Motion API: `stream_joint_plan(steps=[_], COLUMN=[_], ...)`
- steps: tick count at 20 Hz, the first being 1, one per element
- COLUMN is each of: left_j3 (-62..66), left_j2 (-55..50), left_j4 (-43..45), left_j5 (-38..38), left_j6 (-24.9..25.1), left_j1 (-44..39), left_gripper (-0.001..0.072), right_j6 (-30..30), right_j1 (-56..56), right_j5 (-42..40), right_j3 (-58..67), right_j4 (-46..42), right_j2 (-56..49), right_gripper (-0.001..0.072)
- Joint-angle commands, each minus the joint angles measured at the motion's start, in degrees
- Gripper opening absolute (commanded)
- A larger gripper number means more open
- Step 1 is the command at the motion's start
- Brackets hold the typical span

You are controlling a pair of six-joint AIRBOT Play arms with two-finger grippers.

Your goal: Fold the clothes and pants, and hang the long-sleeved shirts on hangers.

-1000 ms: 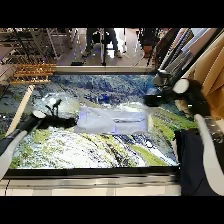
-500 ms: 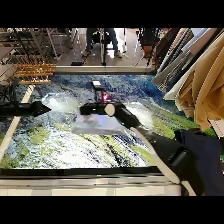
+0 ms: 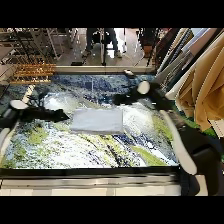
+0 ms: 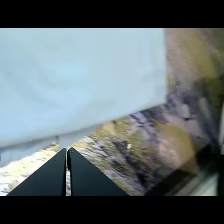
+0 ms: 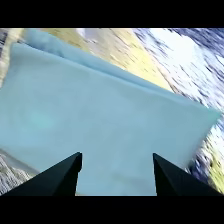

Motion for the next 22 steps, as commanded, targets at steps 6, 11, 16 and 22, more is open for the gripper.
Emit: stream_joint_plan(steps=[6, 11, 16, 22], left_j3=[6.08, 6.16, 6.16, 6.14], left_j2=[-14.80, -15.21, -14.82, -3.50], left_j4=[7.13, 7.06, 6.71, 7.96], left_j5=[7.02, 6.80, 0.98, -12.94], left_j6=[-4.48, -4.46, -4.31, -1.05], left_j1=[-5.68, -5.68, -5.66, -5.57], left_gripper=[0.0005, 0.0005, 0.0005, 0.0005], right_j6=[-5.64, -10.97, -6.45, -3.61], right_j1=[-12.33, -10.71, -6.47, -8.61], right_j5=[-4.42, -5.03, 4.09, 8.02], right_j3=[-26.43, -18.71, -3.87, 0.09], right_j4=[21.22, 33.81, 35.10, 20.96], right_j2=[1.33, -10.19, -20.57, -7.67], right_gripper=[0.0685, 0.0684, 0.0436, 0.0021])
